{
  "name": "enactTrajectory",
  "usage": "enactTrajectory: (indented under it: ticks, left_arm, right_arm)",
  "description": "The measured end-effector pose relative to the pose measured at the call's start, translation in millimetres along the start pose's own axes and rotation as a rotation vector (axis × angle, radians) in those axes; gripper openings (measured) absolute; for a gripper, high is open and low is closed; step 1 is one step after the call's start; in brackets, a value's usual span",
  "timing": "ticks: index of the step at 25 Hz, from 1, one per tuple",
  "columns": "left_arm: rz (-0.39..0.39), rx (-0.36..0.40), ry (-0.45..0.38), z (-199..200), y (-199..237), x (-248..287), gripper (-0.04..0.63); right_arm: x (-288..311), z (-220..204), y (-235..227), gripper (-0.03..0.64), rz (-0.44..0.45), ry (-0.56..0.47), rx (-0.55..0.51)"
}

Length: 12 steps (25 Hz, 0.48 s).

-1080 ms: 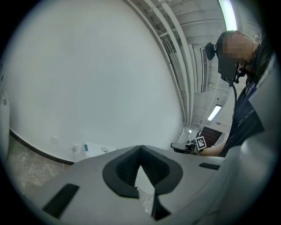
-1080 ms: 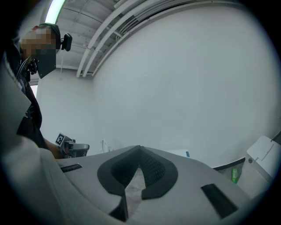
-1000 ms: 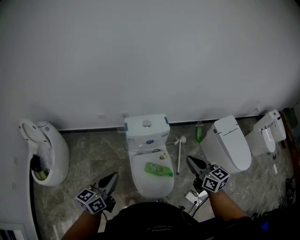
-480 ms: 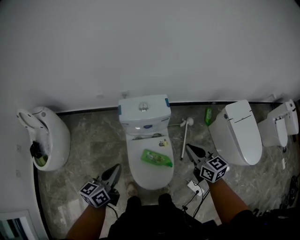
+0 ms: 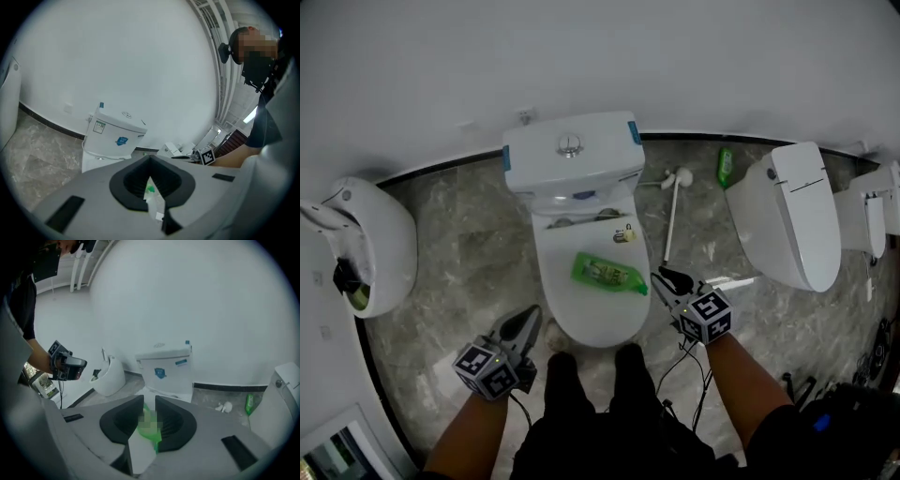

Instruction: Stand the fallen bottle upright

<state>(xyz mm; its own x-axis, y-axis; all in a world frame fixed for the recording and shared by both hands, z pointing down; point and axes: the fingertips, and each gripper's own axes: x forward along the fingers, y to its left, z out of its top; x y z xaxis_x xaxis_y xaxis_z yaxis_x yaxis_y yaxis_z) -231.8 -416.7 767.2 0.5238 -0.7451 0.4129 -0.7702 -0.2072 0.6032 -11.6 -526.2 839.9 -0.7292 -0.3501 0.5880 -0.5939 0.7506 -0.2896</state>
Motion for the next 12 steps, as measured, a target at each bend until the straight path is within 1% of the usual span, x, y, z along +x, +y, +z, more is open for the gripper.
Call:
enactTrajectory:
  ticks: [3, 6, 8, 10, 12]
  left_arm:
    - [-0.011, -0.015, 0.041, -31.9, 20.0, 21.4, 0.023]
    - [-0.032, -0.049, 0.063, -51.7, 31.3, 38.6, 0.022]
    - [-0.037, -0.055, 0.079, -65.3, 41.5, 45.9, 0.021]
    - [-0.033, -0.042, 0.103, -79.4, 53.5, 51.0, 0.023]
    - [-0.030, -0.047, 0.115, -90.0, 63.9, 55.9, 0.021]
  right_arm:
    - [37.5, -56.6, -10.3, 0.137, 0.003, 0.090, 0.007]
    - [67.2, -109.0, -18.8, 0.186, -0.002, 0.190, -0.040]
    - [82.5, -139.7, -25.7, 0.225, -0.013, 0.259, -0.076]
    - [95.5, -170.1, -35.7, 0.240, -0.030, 0.321, -0.102]
    - [108.4, -192.3, -44.6, 0.244, -0.049, 0.366, -0.124]
